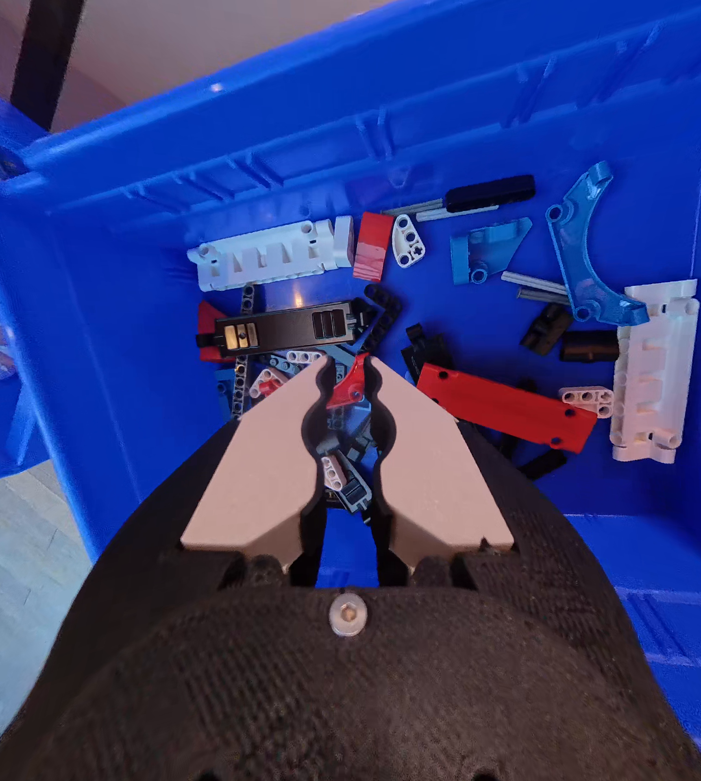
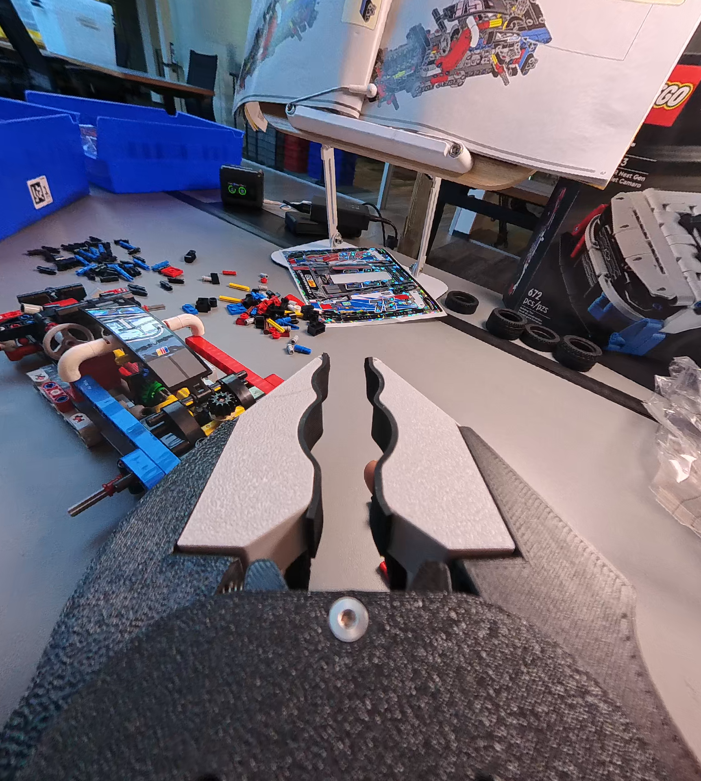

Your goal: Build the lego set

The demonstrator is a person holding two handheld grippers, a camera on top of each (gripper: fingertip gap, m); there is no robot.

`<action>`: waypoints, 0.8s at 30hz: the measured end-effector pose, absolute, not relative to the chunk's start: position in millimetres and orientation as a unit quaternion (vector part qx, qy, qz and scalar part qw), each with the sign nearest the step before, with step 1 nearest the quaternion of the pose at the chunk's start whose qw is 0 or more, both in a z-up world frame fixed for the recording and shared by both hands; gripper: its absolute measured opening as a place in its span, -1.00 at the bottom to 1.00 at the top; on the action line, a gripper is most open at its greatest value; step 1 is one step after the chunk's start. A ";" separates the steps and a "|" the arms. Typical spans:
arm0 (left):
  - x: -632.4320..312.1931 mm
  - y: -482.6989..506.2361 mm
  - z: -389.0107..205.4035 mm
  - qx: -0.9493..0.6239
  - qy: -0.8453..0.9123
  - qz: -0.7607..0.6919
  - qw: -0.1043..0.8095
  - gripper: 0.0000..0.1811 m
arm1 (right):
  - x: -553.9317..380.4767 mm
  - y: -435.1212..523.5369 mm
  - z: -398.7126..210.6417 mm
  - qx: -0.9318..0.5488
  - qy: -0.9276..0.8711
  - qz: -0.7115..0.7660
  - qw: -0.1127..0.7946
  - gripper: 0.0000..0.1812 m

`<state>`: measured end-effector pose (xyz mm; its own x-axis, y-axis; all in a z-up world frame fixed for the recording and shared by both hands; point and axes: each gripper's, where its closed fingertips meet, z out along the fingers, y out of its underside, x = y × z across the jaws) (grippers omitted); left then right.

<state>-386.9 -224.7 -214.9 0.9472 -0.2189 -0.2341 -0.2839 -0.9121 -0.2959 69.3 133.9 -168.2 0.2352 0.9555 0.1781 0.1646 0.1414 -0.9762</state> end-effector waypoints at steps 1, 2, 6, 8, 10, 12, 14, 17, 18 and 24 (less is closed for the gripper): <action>-388.0 -224.1 -221.6 -0.974 0.134 0.101 0.152 -0.88 | 69.7 134.0 -167.9 -0.552 -0.507 0.353 0.560 -0.83; -389.4 -224.4 -228.4 -0.976 0.137 0.101 0.137 -0.89 | 70.2 134.2 -167.5 -0.552 -0.506 0.353 0.561 -0.83; -387.5 -224.6 -247.0 -0.982 0.137 0.070 0.107 -1.00 | 71.1 135.2 -167.1 -0.553 -0.504 0.353 0.562 -0.83; -386.8 -219.4 -248.8 -0.982 0.137 0.064 0.115 -1.00 | 71.0 135.6 -167.6 -0.554 -0.504 0.353 0.561 -0.83; -390.5 -212.4 -250.4 -0.980 0.136 0.072 0.129 -0.99 | 70.4 135.8 -168.6 -0.555 -0.504 0.354 0.559 -0.83; -392.3 -206.6 -251.4 -0.978 0.132 0.070 0.143 -0.95 | 70.1 135.8 -169.3 -0.556 -0.505 0.355 0.557 -0.83; -394.1 -203.1 -252.1 -0.978 0.128 0.068 0.149 -0.93 | 70.3 136.0 -169.4 -0.557 -0.505 0.355 0.556 -0.83; -393.5 -204.2 -256.2 -0.981 0.126 0.061 0.137 -0.88 | 70.9 136.6 -169.2 -0.557 -0.503 0.357 0.556 -0.83; -393.0 -204.8 -257.2 -0.981 0.128 0.061 0.134 -0.88 | 71.0 136.7 -169.1 -0.558 -0.503 0.357 0.556 -0.83; -384.2 -216.2 -255.0 -0.983 0.139 0.041 0.117 -0.85 | 70.8 135.5 -168.7 -0.556 -0.504 0.359 0.555 -0.84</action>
<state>-384.2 -216.2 -255.0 0.9581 -0.2629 -0.1136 -0.2822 -0.9342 -0.2182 70.8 135.5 -168.7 0.2340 0.9589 0.1607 0.1619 0.1246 -0.9789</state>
